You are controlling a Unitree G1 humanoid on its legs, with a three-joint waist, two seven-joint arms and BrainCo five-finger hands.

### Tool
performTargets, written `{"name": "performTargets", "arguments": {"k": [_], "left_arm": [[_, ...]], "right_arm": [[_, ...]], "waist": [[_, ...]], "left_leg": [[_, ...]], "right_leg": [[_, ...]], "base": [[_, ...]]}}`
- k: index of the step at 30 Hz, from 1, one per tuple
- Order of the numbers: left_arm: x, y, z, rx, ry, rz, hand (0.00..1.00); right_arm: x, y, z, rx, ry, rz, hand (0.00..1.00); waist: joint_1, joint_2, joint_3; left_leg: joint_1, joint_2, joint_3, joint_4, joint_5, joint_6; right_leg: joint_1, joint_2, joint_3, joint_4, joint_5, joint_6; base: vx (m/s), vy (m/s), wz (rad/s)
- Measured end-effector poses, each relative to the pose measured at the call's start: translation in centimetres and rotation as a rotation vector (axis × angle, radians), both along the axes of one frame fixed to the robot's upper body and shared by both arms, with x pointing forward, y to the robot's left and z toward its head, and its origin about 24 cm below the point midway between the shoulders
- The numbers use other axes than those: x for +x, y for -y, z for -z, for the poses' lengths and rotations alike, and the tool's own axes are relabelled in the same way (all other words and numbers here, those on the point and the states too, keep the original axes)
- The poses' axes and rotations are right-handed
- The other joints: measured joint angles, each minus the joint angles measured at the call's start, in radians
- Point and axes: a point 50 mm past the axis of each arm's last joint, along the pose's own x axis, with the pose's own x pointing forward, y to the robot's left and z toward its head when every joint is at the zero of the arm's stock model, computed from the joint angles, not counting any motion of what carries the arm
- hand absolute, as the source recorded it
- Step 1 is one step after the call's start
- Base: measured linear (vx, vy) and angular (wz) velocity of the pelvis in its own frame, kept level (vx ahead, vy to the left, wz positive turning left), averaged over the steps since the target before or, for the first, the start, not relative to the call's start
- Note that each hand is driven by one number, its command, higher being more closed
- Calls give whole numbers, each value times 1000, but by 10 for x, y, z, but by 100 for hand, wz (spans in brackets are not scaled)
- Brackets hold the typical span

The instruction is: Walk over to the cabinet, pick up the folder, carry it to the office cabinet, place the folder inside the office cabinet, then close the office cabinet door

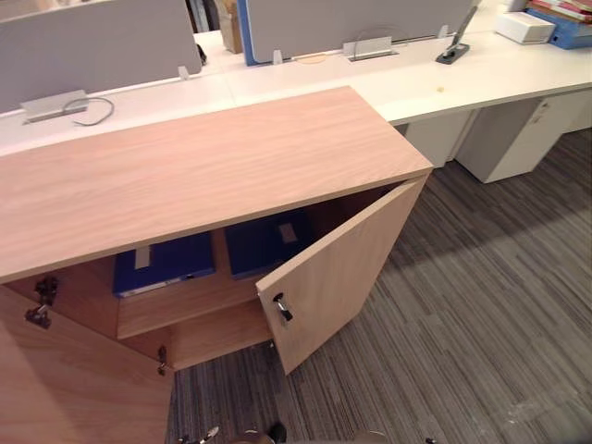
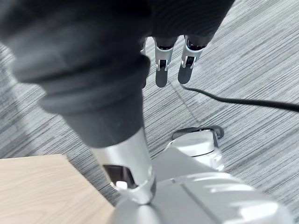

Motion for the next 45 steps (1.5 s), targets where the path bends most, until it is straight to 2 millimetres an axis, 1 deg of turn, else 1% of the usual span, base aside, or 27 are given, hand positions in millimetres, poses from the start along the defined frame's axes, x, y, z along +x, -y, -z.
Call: {"name": "performTargets", "arguments": {"k": [1, 2, 3, 6, 8, 11, 13, 15, 16, 17, 19, 20, 21, 22, 23, 24, 25, 26, 28, 29, 32, 33, 35, 37, 39, 41, 45], "left_arm": [[-2, -1, 0, -1, 2, -32, 0], [-2, -2, 0, 0, 4, -48, 0], [-3, -2, 0, 0, 7, -78, 0], [-6, -3, 0, -2, 10, -125, 0], [-7, -5, 0, 1, 12, -139, 0], [-6, -6, -1, 1, 19, -152, 0], [-2, -7, -2, 3, 39, -162, 0], [0, -7, -3, 1, 56, -182, 0], [1, -10, -4, 6, 65, -202, 0], [2, -10, -4, 3, 66, -211, 0], [-2, -8, -3, 2, 57, -201, 0], [-3, -7, -3, -2, 49, -194, 0], [-5, -6, -2, -5, 40, -192, 0], [-5, -14, -3, 14, 35, -180, 0], [-10, -18, -3, 24, 17, -167, 0], [-11, -19, -3, 28, 9, -154, 0], [-12, -19, -3, 30, -4, -131, 0], [-15, -16, -1, 25, -22, -109, 0], [-18, -16, -1, 25, -31, -106, 0], [-18, -16, -1, 25, -32, -102, 0], [-16, -14, 0, 25, -34, -72, 0], [-13, -15, -1, 30, -28, -61, 0], [-12, -15, -1, 36, -30, -45, 0], [-12, -15, -1, 37, -28, -48, 0], [-12, -15, -1, 40, -26, -60, 0], [-14, -12, -1, 31, -28, -90, 0], [-14, -12, 0, 26, -22, -128, 0]], "right_arm": [[2, -5, 1, 20, 19, 23, 0], [4, -11, 1, 36, 29, 34, 0], [5, -13, 1, 47, 46, 48, 0], [2, -18, 2, 67, 47, 57, 0], [1, -20, 3, 76, 50, 60, 0], [0, -21, 3, 81, 56, 71, 0], [3, -22, 3, 85, 63, 71, 0], [9, -25, 2, 92, 76, 70, 0], [14, -30, 2, 104, 92, 80, 0], [16, -30, 2, 106, 101, 91, 0], [12, -28, 2, 108, 101, 147, 0], [8, -26, 3, 113, 100, 203, 0], [7, -24, 3, 110, 103, 230, 0], [3, -31, 5, 138, 90, 279, 0], [-3, -36, 7, 153, 74, 304, 0], [-6, -36, 8, 156, 66, 312, 0], [-10, -35, 9, 156, 58, 332, 0], [-12, -32, 8, 151, 57, 340, 0], [-8, -32, 8, 153, 66, 328, 0], [-7, -32, 8, 154, 69, 322, 0], [-5, -30, 7, 141, 72, 277, 0], [-3, -29, 5, 130, 79, 246, 0], [3, -31, 4, 126, 95, 186, 0], [4, -33, 4, 133, 103, 191, 0], [7, -36, 4, 143, 109, 178, 0], [8, -41, 4, 160, 113, 186, 0], [10, -45, 4, 170, 116, 186, 0]], "waist": [[9, -6, -8], [17, -10, -11], [10, -2, -18], [8, -15, -22], [7, -24, -30], [8, -25, -34], [3, -28, -32], [1, -37, -24], [-2, -44, -13], [-6, -42, -7], [-8, -41, -10], [-20, -32, -14], [-25, -20, -16], [-13, -52, -11], [-21, -74, -26], [-25, -77, -32], [-36, -71, -41], [-34, -67, -52], [-32, -63, -53], [-34, -62, -50], [-41, -50, -39], [-43, -47, -35], [-44, -46, -35], [-42, -46, -36], [-29, -55, -41], [-14, -50, -70], [-12, -49, -69]], "left_leg": [[-19, 6, 9, 27, -22, -8], [-30, 13, 17, 37, -29, -14], [-46, 37, 18, 56, -38, -25], [-28, 92, 8, 56, -45, -49], [-36, 109, -16, 52, -36, -66], [-72, 111, -43, 77, -29, -78], [-124, 106, -24, 133, -26, -81], [-138, 122, 64, 139, -15, -74], [-152, 163, 205, 207, -45, -35], [-169, 216, 363, 347, -96, -27], [-148, 246, 499, 432, -147, -15], [-121, 245, 522, 372, -174, -21], [-109, 233, 517, 303, -183, -8], [-86, 173, 502, 211, -129, 9], [-57, 119, 484, 101, -68, 27], [-46, 95, 472, 57, -44, 37], [-31, 53, 445, -13, -3, 53], [-3, 25, 428, -83, 35, 66], [17, 4, 407, -130, 59, 77], [20, 1, 395, -135, 62, 81], [22, 2, 308, -106, 61, 88], [21, 3, 277, -96, 55, 92], [13, 1, 204, -77, 44, 92], [5, -3, 154, -64, 36, 92], [-5, -7, 137, -48, 26, 81], [-48, 5, 124, -15, 5, 58], [-62, 42, 118, 22, -20, 26]], "right_leg": [[20, -3, -7, -63, -16, 16], [24, 0, -9, -93, -23, 17], [25, 23, -23, -108, -16, 10], [54, 72, -56, -128, -7, -5], [73, 91, -87, -150, 2, -17], [82, 98, -132, -159, 11, -20], [83, 98, -178, -151, 12, -21], [86, 95, -205, -145, 15, -26], [93, 90, -230, -149, 20, -34], [111, 77, -263, -151, 17, -38], [118, 47, -306, -154, 16, -39], [115, 36, -338, -162, 12, -40], [111, 35, -348, -163, 13, -37], [108, 12, -346, -183, 19, -28], [113, 4, -329, -225, 21, -30], [113, -1, -327, -237, 27, -36], [117, -15, -325, -252, 52, -29], [122, -32, -330, -257, 63, -14], [126, -46, -336, -241, 66, -9], [124, -50, -340, -221, 67, -8], [70, -68, -334, -7, 61, -9], [35, -56, -255, 66, 42, -20], [2, 36, 26, 144, -14, -5], [6, 75, 115, 110, -23, -1], [8, 78, 97, 11, 18, -16], [16, 76, 53, -57, 19, -12], [66, 99, -2, -127, 19, -12]], "base": [[-24, -142, -14], [-33, -169, -14], [-43, -246, 0], [-43, -196, 14], [3, -158, 35], [7, -86, 45], [-53, -29, 65], [-107, -9, 48], [-149, 0, 56], [-110, 22, 56], [-69, 120, 83], [-48, 219, 98], [-41, 263, 87], [-10, 221, 73], [1, 166, 71], [23, 102, 87], [42, 108, 78], [77, 157, 65], [96, 136, 29], [65, 68, 47], [34, 50, 83], [16, 38, 92], [-10, 13, 107], [-69, -45, 88], [-48, -125, 50], [33, -202, 17], [30, -234, 20]]}}
